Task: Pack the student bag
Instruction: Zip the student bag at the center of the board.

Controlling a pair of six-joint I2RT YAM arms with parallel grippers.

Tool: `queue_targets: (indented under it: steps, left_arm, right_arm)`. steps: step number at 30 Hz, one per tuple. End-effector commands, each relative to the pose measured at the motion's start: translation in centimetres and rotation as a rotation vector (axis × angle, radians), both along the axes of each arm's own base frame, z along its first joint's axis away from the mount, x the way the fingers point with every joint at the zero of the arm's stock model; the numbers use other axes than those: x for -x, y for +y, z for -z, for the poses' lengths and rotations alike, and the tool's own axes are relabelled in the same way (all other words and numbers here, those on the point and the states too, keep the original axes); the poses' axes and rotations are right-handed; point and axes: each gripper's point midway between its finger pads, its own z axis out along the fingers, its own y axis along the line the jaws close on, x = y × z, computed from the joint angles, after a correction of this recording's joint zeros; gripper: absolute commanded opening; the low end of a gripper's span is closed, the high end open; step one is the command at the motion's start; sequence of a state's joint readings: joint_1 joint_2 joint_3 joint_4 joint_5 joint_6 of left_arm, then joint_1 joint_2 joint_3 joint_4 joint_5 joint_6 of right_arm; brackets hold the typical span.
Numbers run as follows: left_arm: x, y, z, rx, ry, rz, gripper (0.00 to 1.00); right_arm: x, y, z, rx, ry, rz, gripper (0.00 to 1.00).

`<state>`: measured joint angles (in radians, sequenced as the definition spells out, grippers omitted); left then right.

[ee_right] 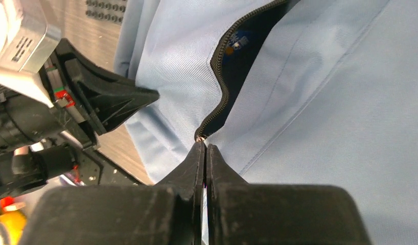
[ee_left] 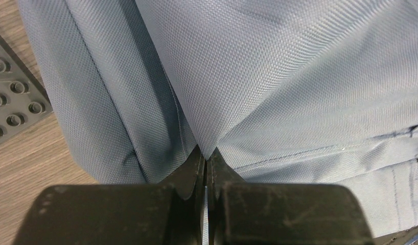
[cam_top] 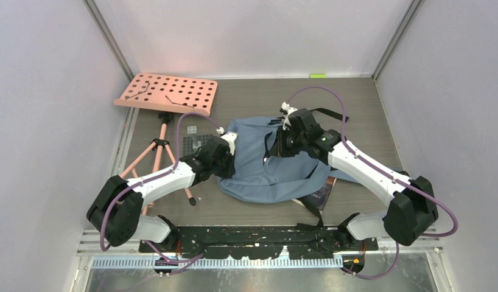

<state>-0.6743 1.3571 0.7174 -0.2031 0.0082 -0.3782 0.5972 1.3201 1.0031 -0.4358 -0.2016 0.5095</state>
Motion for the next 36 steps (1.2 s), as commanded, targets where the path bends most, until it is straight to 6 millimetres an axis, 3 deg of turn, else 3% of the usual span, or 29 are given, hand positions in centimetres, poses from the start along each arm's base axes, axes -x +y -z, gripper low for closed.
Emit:
queue_targets:
  steps: [1, 6, 9, 10, 13, 16, 21, 24, 30, 36]
  left_arm:
    - [0.5, 1.5, 1.6, -0.071, 0.009, 0.005, 0.00]
    - [0.7, 1.8, 2.2, -0.087, 0.013, 0.010, 0.00]
    - [0.5, 1.7, 1.5, -0.082, -0.011, 0.027, 0.00]
    - [0.3, 1.5, 0.8, -0.071, -0.027, 0.031, 0.10]
    - [-0.2, 0.2, -2.3, -0.006, -0.096, 0.081, 0.51]
    - [-0.7, -1.3, -6.5, 0.068, -0.210, 0.131, 0.66]
    - [-0.9, -4.5, -12.5, 0.241, -0.350, 0.216, 0.70]
    - [-0.7, -6.7, -14.3, 0.359, -0.376, 0.255, 0.71]
    - [-0.2, -10.7, -14.7, 0.472, -0.372, 0.303, 0.72]
    - [-0.7, -12.1, -14.0, 0.475, -0.405, 0.280, 0.74]
  right_arm:
    - [-4.7, -2.0, -3.2, 0.153, -0.183, 0.085, 0.01]
    - [-7.3, -2.4, -5.2, 0.206, -0.261, 0.123, 0.01]
    - [-7.3, -1.2, -6.3, 0.167, -0.260, 0.080, 0.01]
    - [-7.2, -1.1, -6.3, 0.163, -0.251, 0.074, 0.01]
    - [-5.9, 0.2, -6.5, 0.109, -0.203, 0.005, 0.00]
    - [-4.6, 0.7, -6.3, 0.080, -0.160, -0.031, 0.01]
    - [-3.5, 1.2, -6.2, 0.054, -0.125, -0.047, 0.01]
    - [-3.1, 1.5, -6.7, 0.026, -0.117, -0.046, 0.01]
    - [-2.7, 2.3, -9.1, -0.051, -0.136, -0.034, 0.01]
    - [-2.4, 2.4, -10.0, -0.078, -0.140, -0.033, 0.01]
